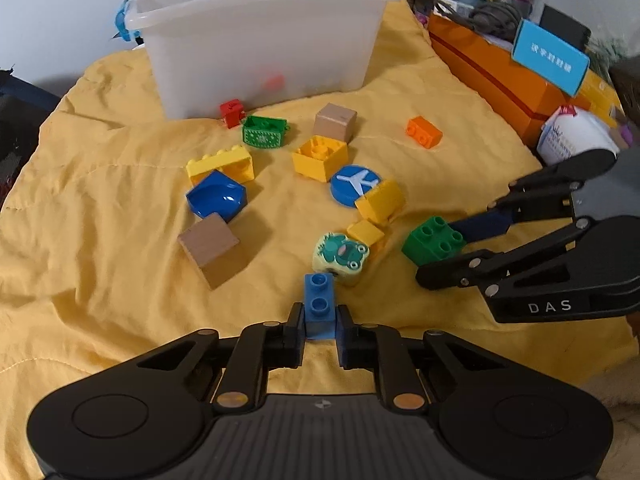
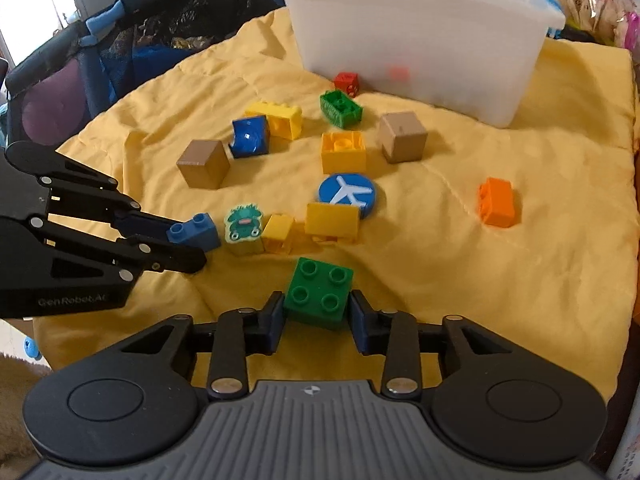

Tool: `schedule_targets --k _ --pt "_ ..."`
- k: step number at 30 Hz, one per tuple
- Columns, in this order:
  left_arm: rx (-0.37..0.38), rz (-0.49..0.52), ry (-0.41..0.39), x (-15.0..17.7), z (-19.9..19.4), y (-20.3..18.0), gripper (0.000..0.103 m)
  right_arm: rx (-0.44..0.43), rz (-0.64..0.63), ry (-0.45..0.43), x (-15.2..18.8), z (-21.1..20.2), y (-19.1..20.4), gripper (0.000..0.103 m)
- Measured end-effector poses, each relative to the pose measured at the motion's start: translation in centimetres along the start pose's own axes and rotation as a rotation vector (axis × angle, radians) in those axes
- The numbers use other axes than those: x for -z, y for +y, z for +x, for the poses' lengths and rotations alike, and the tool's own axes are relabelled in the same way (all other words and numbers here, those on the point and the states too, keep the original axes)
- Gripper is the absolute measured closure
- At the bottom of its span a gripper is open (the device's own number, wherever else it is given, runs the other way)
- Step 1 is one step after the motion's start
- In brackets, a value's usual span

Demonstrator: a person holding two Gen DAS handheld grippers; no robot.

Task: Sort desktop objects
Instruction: 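Lift both held bricks and carry them over the white bin, then open both tools to drop the bricks into the white bin, then move both open tools back to the brick pile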

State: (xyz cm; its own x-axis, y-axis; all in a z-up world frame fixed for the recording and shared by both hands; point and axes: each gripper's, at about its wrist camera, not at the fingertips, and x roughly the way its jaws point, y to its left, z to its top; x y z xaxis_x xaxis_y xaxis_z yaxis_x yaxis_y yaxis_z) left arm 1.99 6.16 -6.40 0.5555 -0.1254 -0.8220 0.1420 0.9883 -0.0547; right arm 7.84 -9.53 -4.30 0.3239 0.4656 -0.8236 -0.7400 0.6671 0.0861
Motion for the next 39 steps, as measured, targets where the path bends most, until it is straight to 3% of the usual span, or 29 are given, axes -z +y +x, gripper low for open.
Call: schedule_targets --k 6,11,16,19,22,24,25,28,31,33,35,39 --pt "0.008 -0.06 -0.12 -3.6 -3.3 1.9 0.085 0.062 -0.017 -0.112 -3.0 -3.1 -1.2 0.066" --pt "-0.055 -0.039 -0.342 -10.5 -7.4 4.2 0.085 0.148 -0.031 -0.279 -9.2 -6.3 -3.8 0.066" --pt "-0.095 -0.013 -0.47 -17.6 -8.8 5.9 0.085 0.205 -0.041 -0.4 -16.0 -7.6 -6.1 0.066" --pt "-0.126 0.004 -0.491 -21.0 -7.3 6.1 0.085 0.186 0.01 -0.404 -19.2 -6.1 -7.6 0.066" --pt "-0.125 -0.025 -0.427 -23.2 -4.0 6.7 0.085 0.172 0.084 -0.366 -21.1 -3.6 -9.2 0.066" --pt "-0.124 0.002 -0.368 -23.4 -1.7 6.5 0.084 0.182 0.102 -0.351 -21.0 -2.3 -9.5 0.063" --pt "-0.122 0.026 -0.341 -23.3 -0.5 6.1 0.081 0.192 0.102 -0.338 -20.9 -1.7 -9.5 0.057" --pt "-0.114 0.026 -0.312 -22.3 0.4 5.8 0.065 0.178 0.109 -0.337 -20.0 -1.4 -9.3 0.055" --pt "-0.091 -0.011 -0.335 -21.0 -1.1 5.8 0.061 0.174 0.108 -0.381 -19.0 -3.0 -9.1 0.055" --pt "-0.063 -0.047 -0.37 -19.5 -2.7 5.7 0.052 0.151 0.11 -0.412 -18.1 -4.4 -9.0 0.055" --pt "-0.033 -0.067 -0.392 -17.3 -4.1 5.4 0.036 0.129 0.108 -0.417 -16.8 -5.5 -8.8 0.055" --pt "-0.028 -0.07 -0.346 -12.1 -4.6 4.1 0.036 0.11 0.113 -0.348 -12.8 -5.6 -8.1 0.055"
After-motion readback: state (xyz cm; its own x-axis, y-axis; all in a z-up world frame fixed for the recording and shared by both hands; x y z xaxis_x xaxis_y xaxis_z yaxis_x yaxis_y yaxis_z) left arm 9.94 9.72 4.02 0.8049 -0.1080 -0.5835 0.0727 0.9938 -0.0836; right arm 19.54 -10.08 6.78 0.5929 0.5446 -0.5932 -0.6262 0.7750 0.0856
